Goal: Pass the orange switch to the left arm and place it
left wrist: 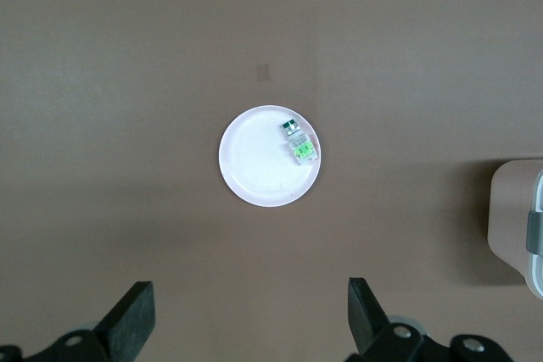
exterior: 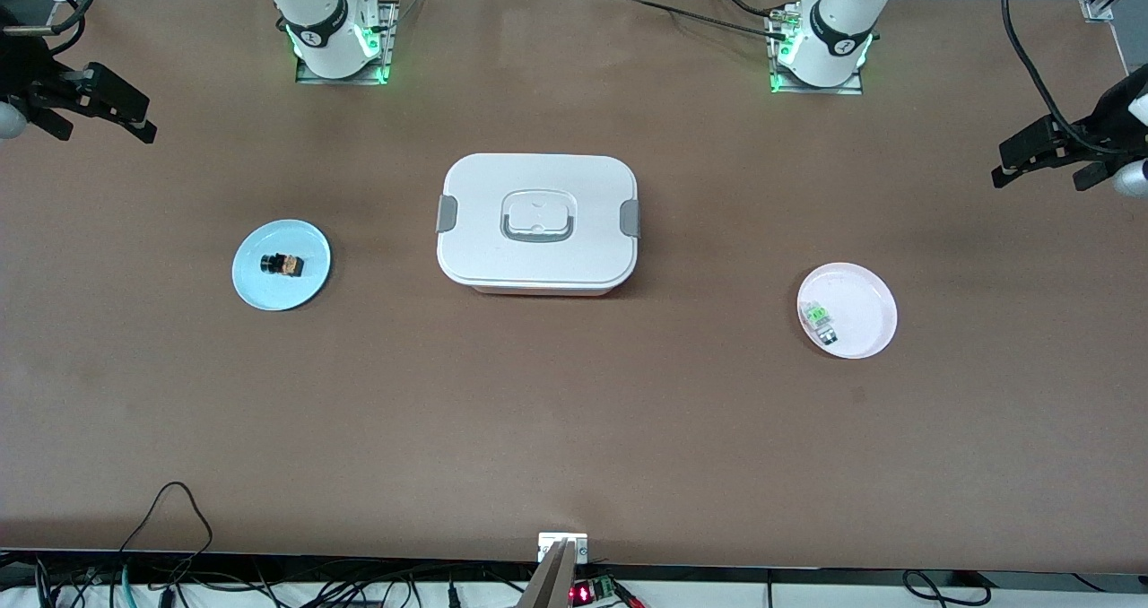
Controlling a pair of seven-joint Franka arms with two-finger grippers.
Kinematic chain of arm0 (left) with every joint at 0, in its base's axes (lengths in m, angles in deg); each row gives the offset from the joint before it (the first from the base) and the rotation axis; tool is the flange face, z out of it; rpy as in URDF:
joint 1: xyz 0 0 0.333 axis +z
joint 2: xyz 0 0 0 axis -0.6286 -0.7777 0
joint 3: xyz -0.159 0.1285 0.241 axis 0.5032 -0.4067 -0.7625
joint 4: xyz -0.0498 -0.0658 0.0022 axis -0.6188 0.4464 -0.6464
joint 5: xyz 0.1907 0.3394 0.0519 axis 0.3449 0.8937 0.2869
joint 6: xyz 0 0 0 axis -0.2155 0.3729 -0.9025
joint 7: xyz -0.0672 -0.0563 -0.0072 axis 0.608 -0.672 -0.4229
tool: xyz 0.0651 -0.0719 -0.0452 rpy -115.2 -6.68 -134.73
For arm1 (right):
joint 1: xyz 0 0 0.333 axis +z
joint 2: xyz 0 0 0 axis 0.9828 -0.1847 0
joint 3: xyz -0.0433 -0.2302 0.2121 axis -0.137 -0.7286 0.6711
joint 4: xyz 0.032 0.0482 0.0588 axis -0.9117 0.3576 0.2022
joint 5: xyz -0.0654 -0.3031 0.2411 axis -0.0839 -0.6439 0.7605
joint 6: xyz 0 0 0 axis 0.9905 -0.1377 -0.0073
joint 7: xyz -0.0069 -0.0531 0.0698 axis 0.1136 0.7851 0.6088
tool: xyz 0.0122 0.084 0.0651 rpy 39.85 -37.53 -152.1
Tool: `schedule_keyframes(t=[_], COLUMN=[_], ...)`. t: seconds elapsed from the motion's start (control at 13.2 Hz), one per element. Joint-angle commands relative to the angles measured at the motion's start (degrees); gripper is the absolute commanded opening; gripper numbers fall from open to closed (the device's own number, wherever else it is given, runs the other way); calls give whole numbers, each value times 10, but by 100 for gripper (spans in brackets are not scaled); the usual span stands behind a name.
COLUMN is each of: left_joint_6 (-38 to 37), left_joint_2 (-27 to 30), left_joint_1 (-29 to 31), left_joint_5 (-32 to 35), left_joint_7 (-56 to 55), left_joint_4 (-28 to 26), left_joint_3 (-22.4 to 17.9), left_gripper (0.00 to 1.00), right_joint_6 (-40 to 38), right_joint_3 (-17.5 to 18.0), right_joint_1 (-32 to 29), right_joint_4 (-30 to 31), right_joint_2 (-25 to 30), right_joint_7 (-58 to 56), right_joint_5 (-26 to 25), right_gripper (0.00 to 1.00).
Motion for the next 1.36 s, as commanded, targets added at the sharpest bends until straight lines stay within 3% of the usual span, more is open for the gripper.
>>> schedule_keyframes(t=[0.0, 0.38, 0.61, 0.83, 1.29], left_joint_6=[-4, -4, -4, -4, -3], left_joint_2=[-2, -2, -2, -3, -9], left_joint_1=[2, 2, 2, 2, 4], left_joint_5=[1, 1, 1, 2, 6], left_joint_7=[-1, -1, -1, -2, 1], left_joint_4=[11, 11, 11, 10, 11], left_joint_3=[3, 3, 3, 3, -3], left_gripper=[100, 100, 100, 100, 100], right_joint_6=[-11, -8, 41, 196, 420], right_joint_3=[2, -2, -6, -7, -14], right_joint_1=[1, -2, -12, -19, -21], right_joint_4=[4, 29, 102, 206, 365], right_joint_2=[-10, -77, -95, -101, -138], right_joint_7=[1, 1, 10, 6, -7], right_joint_5=[-2, -13, -21, -54, -55], right_gripper=[100, 100, 100, 100, 100])
